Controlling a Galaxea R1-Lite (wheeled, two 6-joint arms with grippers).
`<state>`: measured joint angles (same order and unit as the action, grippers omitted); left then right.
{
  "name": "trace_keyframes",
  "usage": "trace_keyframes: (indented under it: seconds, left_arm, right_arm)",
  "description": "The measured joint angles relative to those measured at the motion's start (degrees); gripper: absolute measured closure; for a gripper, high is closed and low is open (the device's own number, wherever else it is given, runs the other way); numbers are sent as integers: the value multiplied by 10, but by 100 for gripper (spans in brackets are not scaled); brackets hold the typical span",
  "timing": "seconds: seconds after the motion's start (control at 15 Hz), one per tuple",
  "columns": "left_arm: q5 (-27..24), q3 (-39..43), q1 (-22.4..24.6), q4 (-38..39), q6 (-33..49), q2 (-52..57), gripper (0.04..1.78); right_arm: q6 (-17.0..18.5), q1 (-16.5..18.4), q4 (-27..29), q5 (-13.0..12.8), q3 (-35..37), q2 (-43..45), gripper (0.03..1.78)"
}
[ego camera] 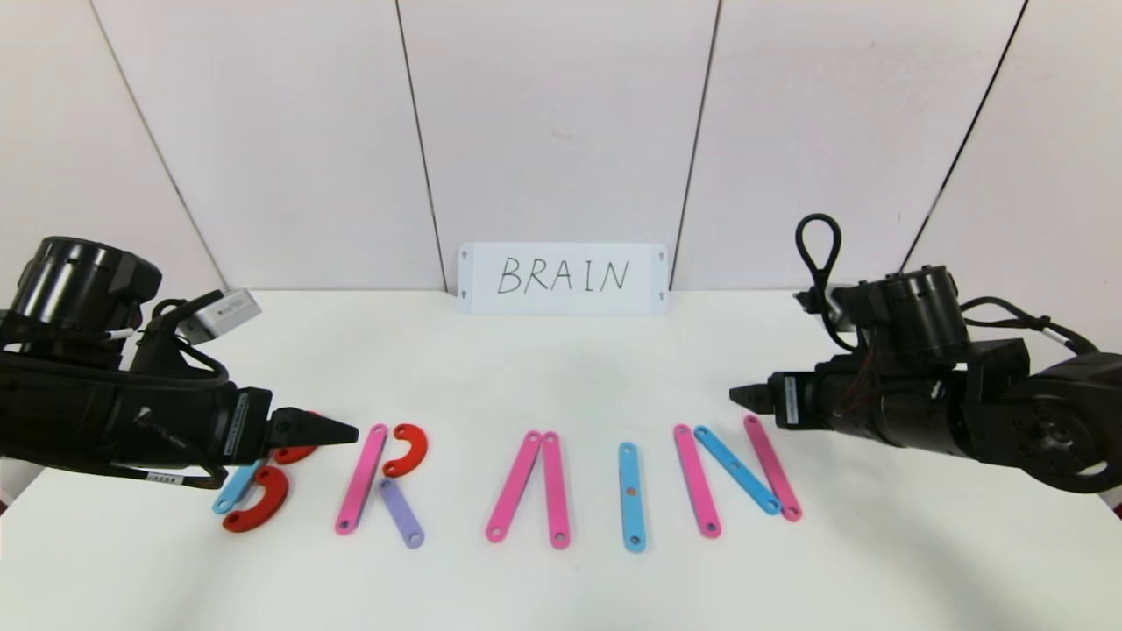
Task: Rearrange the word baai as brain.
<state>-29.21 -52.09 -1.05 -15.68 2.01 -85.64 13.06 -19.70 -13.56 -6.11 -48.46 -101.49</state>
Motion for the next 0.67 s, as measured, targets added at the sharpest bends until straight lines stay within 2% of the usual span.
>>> trace_keyframes:
  seconds: [0.2,0.67]
  left_arm:
    - [2,5,0,0,-5,17,8]
    - [17,46,0,-9,-10,173,8]
  right_arm:
    - [-15,1,47,35,-17,14,8]
    - [-17,-1,130,38,12,165,8]
